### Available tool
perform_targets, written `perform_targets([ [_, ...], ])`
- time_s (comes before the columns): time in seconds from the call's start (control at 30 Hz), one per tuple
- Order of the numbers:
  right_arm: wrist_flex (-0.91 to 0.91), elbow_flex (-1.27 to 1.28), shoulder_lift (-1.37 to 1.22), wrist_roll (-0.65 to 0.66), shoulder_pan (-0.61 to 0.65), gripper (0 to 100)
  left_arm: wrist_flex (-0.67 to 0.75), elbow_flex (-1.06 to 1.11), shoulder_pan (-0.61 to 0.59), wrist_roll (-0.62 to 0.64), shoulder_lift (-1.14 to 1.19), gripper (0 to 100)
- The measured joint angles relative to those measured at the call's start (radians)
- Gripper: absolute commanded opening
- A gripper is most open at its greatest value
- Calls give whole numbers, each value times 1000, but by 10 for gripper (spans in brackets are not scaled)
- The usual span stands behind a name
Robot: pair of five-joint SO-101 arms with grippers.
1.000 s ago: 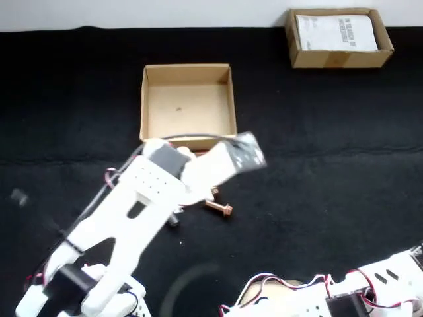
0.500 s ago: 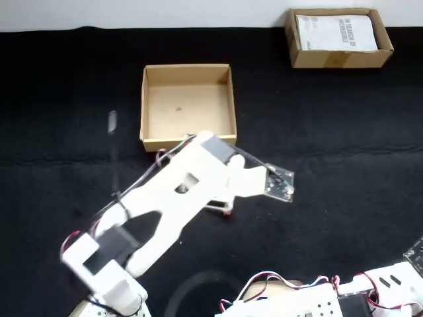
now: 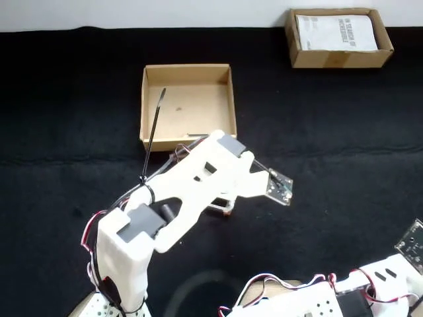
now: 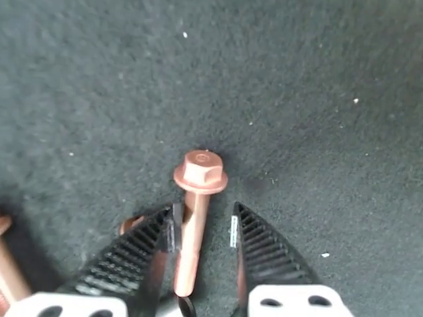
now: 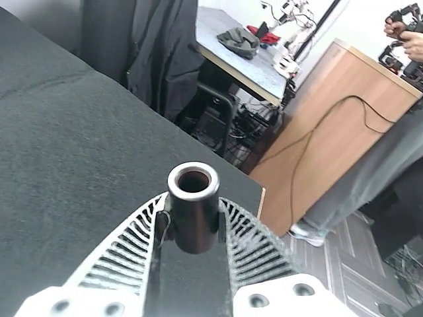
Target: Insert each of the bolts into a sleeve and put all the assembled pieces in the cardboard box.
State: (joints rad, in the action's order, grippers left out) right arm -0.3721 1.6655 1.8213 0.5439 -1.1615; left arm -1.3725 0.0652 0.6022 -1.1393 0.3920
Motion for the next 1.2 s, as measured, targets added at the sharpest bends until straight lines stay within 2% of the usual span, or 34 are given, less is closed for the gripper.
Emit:
perform_targets([
  [0.4,2,0,0,3,2,9,-5,-87,3,0,117,74],
  [0.5,2,0,0,5,2,9,-21,-127,3,0,147,2],
  [0.7,2,0,0,5,2,9,-49,-170,8,14,173,7],
  [0.83,-2,0,0,5,2,9,-55,-190,14,107,170,8],
  [0.93,-40,0,0,-8,51,9,-81,-255,20,195,143,8],
  [1.07,-101,0,0,-187,141,9,-120,-368,21,356,61,8],
  [1.2,-112,0,0,-322,275,9,-153,-440,20,603,0,8],
])
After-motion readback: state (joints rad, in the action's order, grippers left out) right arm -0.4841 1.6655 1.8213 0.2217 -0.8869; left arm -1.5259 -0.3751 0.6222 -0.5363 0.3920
